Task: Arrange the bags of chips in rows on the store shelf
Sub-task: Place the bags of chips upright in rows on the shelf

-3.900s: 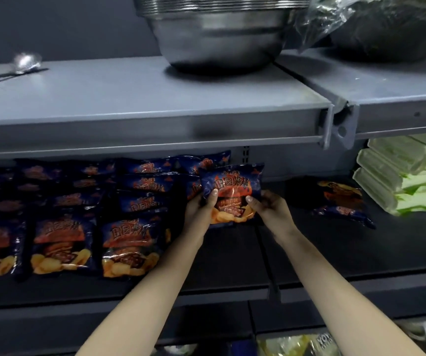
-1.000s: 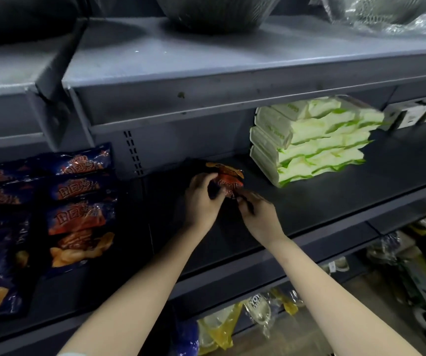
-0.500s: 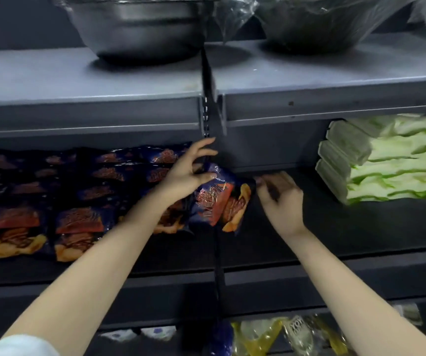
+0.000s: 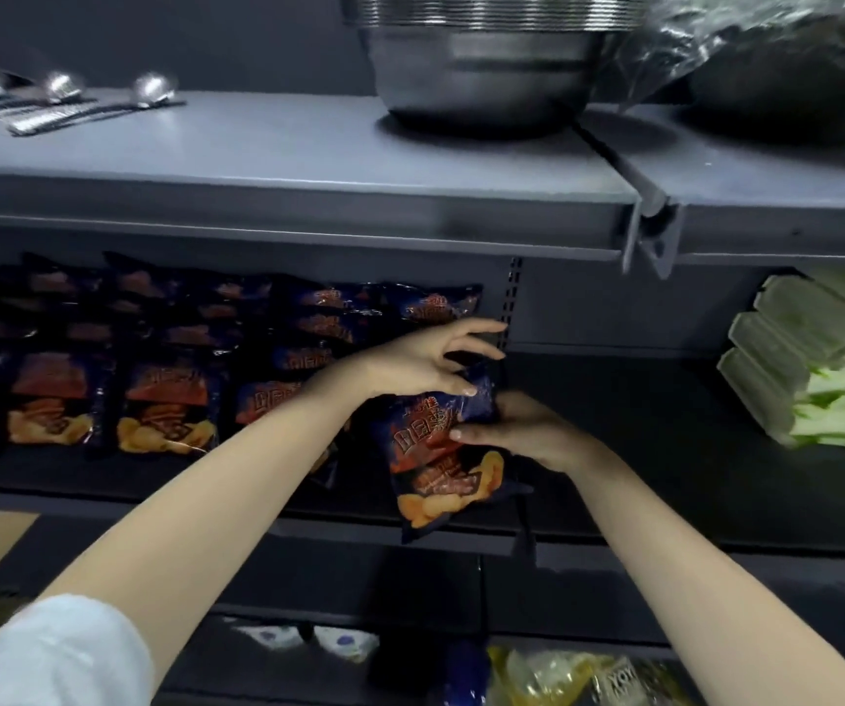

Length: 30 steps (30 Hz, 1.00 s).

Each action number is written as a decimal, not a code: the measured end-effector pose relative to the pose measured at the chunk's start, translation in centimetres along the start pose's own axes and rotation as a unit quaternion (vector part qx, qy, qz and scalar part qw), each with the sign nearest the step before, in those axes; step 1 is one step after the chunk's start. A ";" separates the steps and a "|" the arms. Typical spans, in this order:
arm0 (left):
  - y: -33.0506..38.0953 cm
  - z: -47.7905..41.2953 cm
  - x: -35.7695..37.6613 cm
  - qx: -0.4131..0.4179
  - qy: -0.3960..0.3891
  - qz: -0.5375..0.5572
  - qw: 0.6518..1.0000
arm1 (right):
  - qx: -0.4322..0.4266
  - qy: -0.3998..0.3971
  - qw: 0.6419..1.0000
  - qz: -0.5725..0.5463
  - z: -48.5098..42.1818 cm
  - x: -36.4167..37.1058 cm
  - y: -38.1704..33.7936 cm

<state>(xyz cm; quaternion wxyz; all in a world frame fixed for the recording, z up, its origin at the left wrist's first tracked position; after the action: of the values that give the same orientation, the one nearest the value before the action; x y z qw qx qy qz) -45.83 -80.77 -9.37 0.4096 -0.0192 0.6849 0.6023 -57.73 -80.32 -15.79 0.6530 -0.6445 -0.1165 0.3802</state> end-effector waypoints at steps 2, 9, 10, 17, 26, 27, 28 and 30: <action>-0.2 0.6 -0.4 0.000 0.012 0.008 1.000 | -0.010 0.013 1.000 0.002 -0.5 0.2 -0.2; -3.0 5.4 -3.9 0.006 0.303 0.093 0.948 | -0.048 0.143 0.983 -0.103 -0.8 -0.2 -0.1; -3.8 6.2 -3.3 -0.009 0.330 0.102 0.938 | -0.050 0.151 0.981 -0.113 -0.7 -0.1 -0.3; -7.0 6.7 -0.6 -0.047 0.311 0.240 0.918 | -0.063 0.185 0.975 -0.107 0.1 0.7 -0.4; -7.8 7.5 1.5 -0.068 0.359 0.083 0.927 | 0.000 0.258 0.964 -0.068 0.8 2.2 3.3; -7.9 7.7 2.3 -0.067 0.364 0.033 0.928 | 0.008 0.274 0.959 -0.069 0.8 2.4 3.6; -7.9 7.8 3.2 -0.061 0.365 -0.016 0.929 | 0.016 0.290 0.955 -0.061 0.7 2.7 3.9; -8.0 8.0 4.9 -0.034 0.357 -0.077 0.930 | 0.030 0.325 0.945 -0.024 0.6 3.2 4.3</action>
<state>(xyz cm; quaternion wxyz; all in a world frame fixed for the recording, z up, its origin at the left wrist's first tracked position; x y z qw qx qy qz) -40.63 -73.96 -18.24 0.1821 -0.2997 0.7612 0.5455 -57.41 -78.35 -20.77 0.6834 -0.7101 0.0982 0.1383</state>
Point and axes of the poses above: each hand's wrist, its own z-axis away from the middle knuckle, its own x-axis out of the palm, y = z × x, the point moved 5 cm from there along -z, towards the middle knuckle, and after that the axes turned 1 degree about -x, right-handed, at the moved point
